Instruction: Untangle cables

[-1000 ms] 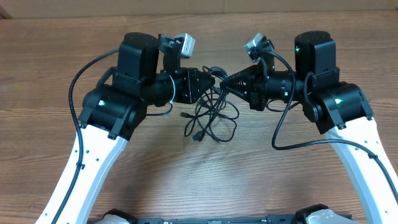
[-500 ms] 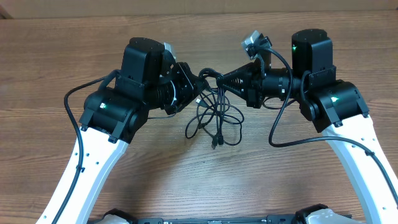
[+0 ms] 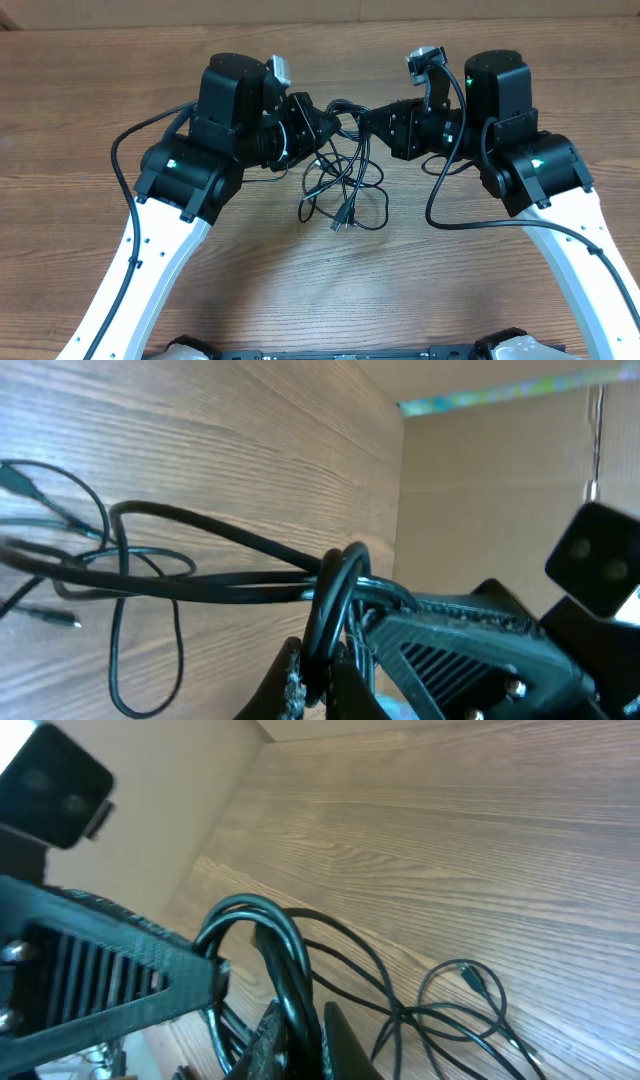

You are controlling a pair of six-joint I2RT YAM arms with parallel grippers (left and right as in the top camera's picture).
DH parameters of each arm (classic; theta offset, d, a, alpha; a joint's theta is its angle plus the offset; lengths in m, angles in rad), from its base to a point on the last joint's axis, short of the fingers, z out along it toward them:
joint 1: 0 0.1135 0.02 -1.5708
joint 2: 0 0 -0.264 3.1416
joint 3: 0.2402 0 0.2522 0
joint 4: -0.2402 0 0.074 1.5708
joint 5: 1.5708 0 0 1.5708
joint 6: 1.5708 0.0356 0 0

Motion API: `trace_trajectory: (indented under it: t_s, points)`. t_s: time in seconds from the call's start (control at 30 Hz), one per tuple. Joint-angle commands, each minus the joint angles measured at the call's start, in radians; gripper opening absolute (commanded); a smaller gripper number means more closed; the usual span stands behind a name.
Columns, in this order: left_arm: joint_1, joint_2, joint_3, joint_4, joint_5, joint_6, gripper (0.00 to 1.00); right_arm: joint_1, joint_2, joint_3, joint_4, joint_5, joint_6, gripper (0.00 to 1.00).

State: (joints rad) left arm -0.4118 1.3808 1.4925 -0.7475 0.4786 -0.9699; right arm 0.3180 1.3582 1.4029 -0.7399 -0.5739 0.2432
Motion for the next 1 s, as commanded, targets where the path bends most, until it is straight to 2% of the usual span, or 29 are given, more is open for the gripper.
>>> trace_trajectory:
  t_s: [0.0,0.17,0.3,0.33,0.37,0.43,0.5,0.57,0.63,0.67,0.77,0.97]
  points:
    - [0.032,-0.021,0.006,0.001,-0.029,0.096,0.04,-0.031,-0.013,0.012,-0.019,0.185,0.007,0.04]
    - [0.032,-0.021,0.006,0.001,-0.031,0.128,0.04,-0.031,-0.013,0.012,-0.026,0.222,0.023,0.04]
    - [0.032,-0.021,0.006,-0.008,-0.06,0.156,0.04,-0.031,-0.013,0.012,-0.024,0.179,-0.013,0.04]
    - [0.032,-0.021,0.006,-0.011,-0.085,0.168,0.08,-0.031,-0.013,0.012,-0.016,0.088,-0.113,0.04]
    - [0.032,-0.021,0.006,-0.009,-0.089,0.2,0.22,-0.031,-0.013,0.012,-0.013,0.022,-0.173,0.04]
    - [0.032,-0.021,0.006,-0.006,-0.078,0.285,0.32,-0.031,-0.013,0.012,-0.014,-0.1,-0.293,0.04]
    - [0.032,-0.021,0.006,-0.002,-0.038,0.346,0.47,-0.031,-0.013,0.012,-0.014,-0.203,-0.385,0.04]
    - [0.032,-0.021,0.006,0.0,-0.02,0.35,0.46,-0.031,-0.013,0.012,-0.014,-0.269,-0.434,0.04]
    - [0.032,-0.021,0.006,0.001,-0.012,0.349,0.38,-0.031,-0.013,0.012,-0.014,-0.301,-0.436,0.04]
    - [0.032,-0.021,0.006,0.003,-0.003,0.349,0.3,-0.031,-0.013,0.012,-0.013,-0.309,-0.436,0.04]
    - [0.032,-0.021,0.006,0.015,0.029,0.349,0.2,-0.031,-0.013,0.012,-0.013,-0.323,-0.435,0.04]
    - [0.032,-0.021,0.006,0.026,0.098,0.35,0.18,-0.031,-0.013,0.012,-0.008,-0.336,-0.427,0.04]
